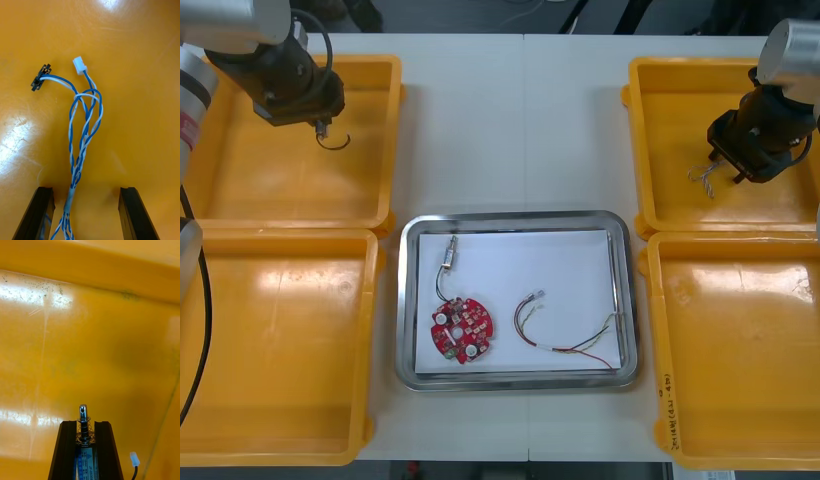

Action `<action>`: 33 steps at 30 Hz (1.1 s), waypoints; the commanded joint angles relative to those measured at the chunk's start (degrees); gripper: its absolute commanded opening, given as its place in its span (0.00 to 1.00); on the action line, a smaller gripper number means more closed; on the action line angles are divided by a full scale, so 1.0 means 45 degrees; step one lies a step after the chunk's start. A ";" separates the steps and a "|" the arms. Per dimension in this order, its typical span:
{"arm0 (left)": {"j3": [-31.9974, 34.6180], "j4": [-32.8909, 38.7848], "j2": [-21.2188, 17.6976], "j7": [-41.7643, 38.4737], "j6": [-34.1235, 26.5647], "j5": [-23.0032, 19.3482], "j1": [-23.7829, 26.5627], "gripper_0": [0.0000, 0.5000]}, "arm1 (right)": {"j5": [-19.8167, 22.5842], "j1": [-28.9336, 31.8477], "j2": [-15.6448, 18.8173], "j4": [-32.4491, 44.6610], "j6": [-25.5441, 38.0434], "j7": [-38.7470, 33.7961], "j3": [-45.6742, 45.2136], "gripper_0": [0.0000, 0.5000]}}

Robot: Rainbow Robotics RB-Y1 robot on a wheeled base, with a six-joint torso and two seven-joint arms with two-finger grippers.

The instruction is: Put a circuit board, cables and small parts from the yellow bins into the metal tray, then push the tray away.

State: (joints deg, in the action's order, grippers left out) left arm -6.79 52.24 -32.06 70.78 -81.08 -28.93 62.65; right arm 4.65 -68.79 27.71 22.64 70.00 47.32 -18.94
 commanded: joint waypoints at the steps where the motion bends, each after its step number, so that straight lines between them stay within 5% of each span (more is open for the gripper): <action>1: 0.0728 0.1243 -0.0689 0.0852 -0.1103 -0.0115 0.0102 0.00 | 0.0178 -0.0690 0.0502 -0.0636 -0.0771 -0.0750 -0.0283 1.00; 4: 0.1041 0.1907 -0.0728 0.0813 -0.1846 -0.0095 -0.0054 0.00 | 0.0217 -0.0690 0.0502 -0.0792 -0.0908 -0.0750 -0.0283 1.00; 6: 0.1158 0.2454 -0.0767 0.0774 -0.2236 -0.0115 -0.0250 0.00 | 0.0236 -0.0690 0.0502 -0.0792 -0.0868 -0.0769 -0.0283 0.86; 9: 0.1256 0.3391 -0.0865 0.0657 -0.2822 -0.0115 -0.0679 0.00 | 0.0256 -0.0690 0.0502 -0.0792 -0.0849 -0.0750 -0.0283 0.56; 11: 0.1314 0.4192 -0.0904 0.0540 -0.3232 -0.0115 -0.0992 0.00 | 0.0256 -0.0709 0.0502 -0.0792 -0.0829 -0.0710 -0.0283 0.07; 12: 0.1353 0.4544 -0.0923 0.0481 -0.3428 -0.0115 -0.1148 0.00 | 0.0256 -0.0709 0.0502 -0.0792 -0.0829 -0.0710 -0.0283 0.00; 20: 0.1607 0.6595 -0.0962 0.0012 -0.4365 -0.0154 -0.2125 0.00 | 0.0256 -0.0690 0.0502 -0.0304 -0.0243 -0.0476 0.0146 0.00; 33: 0.1822 0.8841 -0.0728 -0.1648 -0.5342 -0.0408 -0.2867 0.00 | 0.0412 -0.0319 0.0502 0.3309 0.3721 0.1106 0.0146 0.00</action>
State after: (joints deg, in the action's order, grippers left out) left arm -0.15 87.49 -33.80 70.56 -104.33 -30.01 50.81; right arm 5.72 -69.93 28.21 31.10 83.58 47.69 -18.90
